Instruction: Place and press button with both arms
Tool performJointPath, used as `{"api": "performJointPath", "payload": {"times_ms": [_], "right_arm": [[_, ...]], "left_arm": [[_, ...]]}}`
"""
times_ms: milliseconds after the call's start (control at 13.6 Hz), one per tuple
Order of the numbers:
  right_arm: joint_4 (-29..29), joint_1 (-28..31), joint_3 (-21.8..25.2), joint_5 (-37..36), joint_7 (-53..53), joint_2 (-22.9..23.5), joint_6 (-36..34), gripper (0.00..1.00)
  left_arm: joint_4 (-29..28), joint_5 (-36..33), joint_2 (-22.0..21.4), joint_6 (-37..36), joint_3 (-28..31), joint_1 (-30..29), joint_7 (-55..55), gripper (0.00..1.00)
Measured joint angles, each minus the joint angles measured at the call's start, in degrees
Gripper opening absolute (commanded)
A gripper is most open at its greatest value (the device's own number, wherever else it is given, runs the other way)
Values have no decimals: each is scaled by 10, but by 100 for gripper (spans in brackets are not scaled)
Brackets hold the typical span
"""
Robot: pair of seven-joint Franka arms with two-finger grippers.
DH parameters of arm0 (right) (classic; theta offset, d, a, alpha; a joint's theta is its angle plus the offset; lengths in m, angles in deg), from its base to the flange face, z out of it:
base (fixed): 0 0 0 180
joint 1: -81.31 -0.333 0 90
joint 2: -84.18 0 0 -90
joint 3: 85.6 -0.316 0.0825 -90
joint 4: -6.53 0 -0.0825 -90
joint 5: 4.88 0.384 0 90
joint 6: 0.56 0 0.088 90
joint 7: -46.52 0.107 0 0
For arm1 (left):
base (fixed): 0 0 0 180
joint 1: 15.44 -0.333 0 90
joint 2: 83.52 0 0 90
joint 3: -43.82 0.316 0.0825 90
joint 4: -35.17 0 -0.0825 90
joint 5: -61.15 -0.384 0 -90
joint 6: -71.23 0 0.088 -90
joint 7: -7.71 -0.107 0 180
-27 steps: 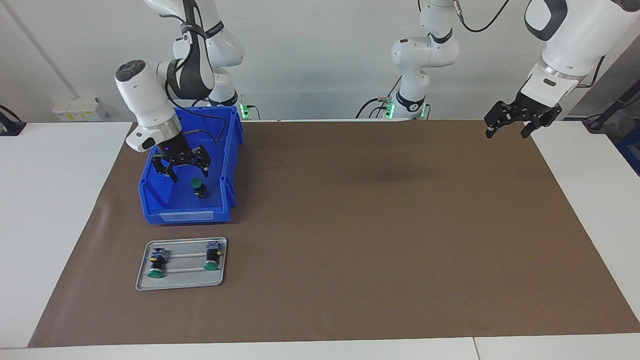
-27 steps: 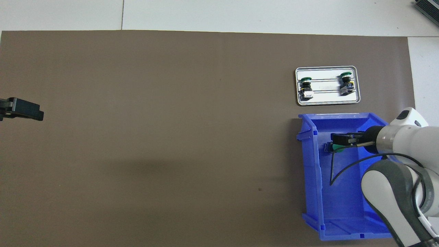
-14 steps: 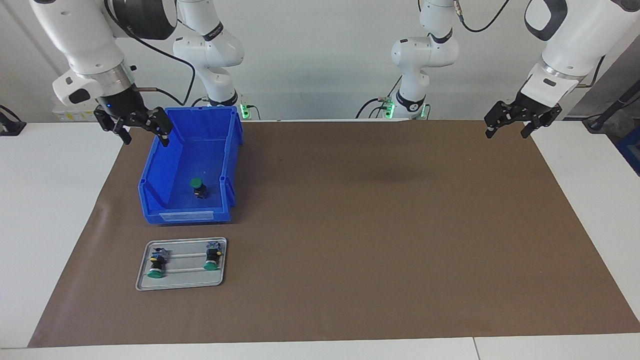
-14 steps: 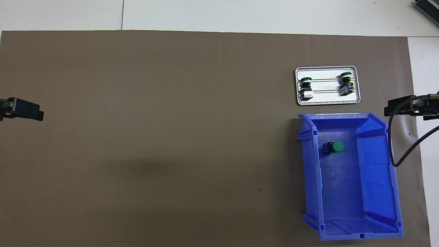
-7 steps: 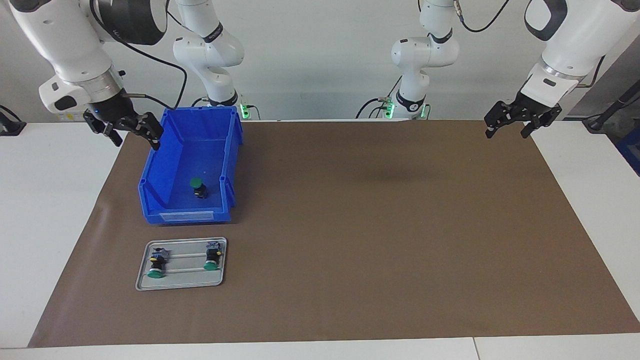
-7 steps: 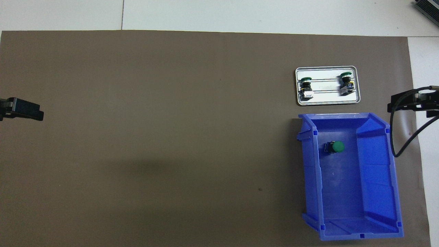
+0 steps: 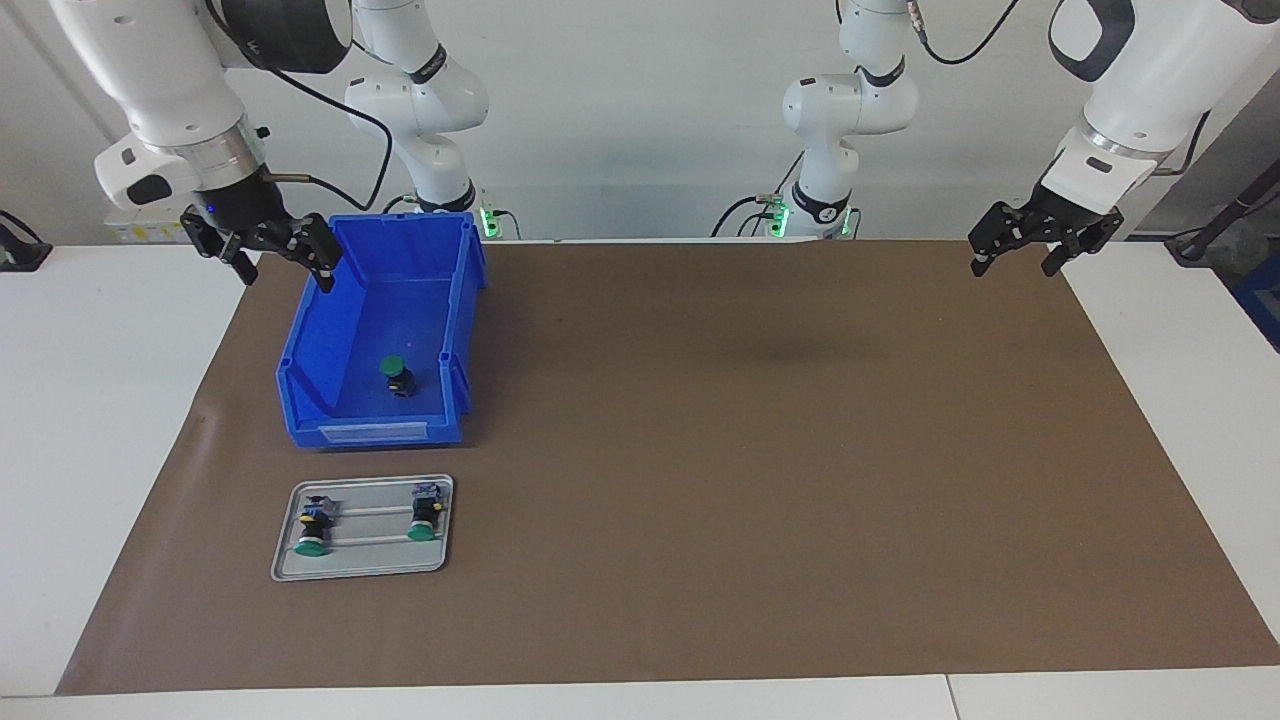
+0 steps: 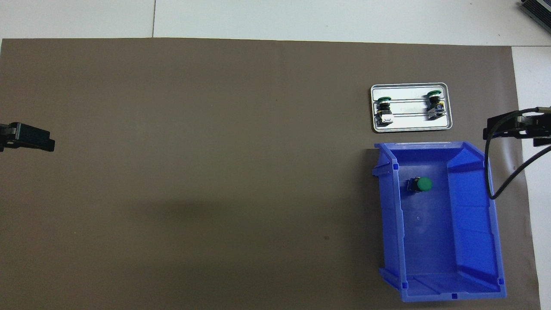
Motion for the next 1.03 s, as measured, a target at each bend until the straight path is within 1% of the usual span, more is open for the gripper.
{"api": "performJointPath", "payload": {"times_ms": [147, 440, 1027], "right_arm": [[0, 6, -1, 0, 0, 0, -2, 100], [-2, 21, -23, 0, 0, -2, -17, 100], [-2, 24, -26, 0, 0, -4, -21, 100]], "left_arm": [[0, 0, 0, 0, 0, 0, 0, 100], [0, 0, 0, 0, 0, 0, 0, 100], [0, 0, 0, 0, 0, 0, 0, 100]]}}
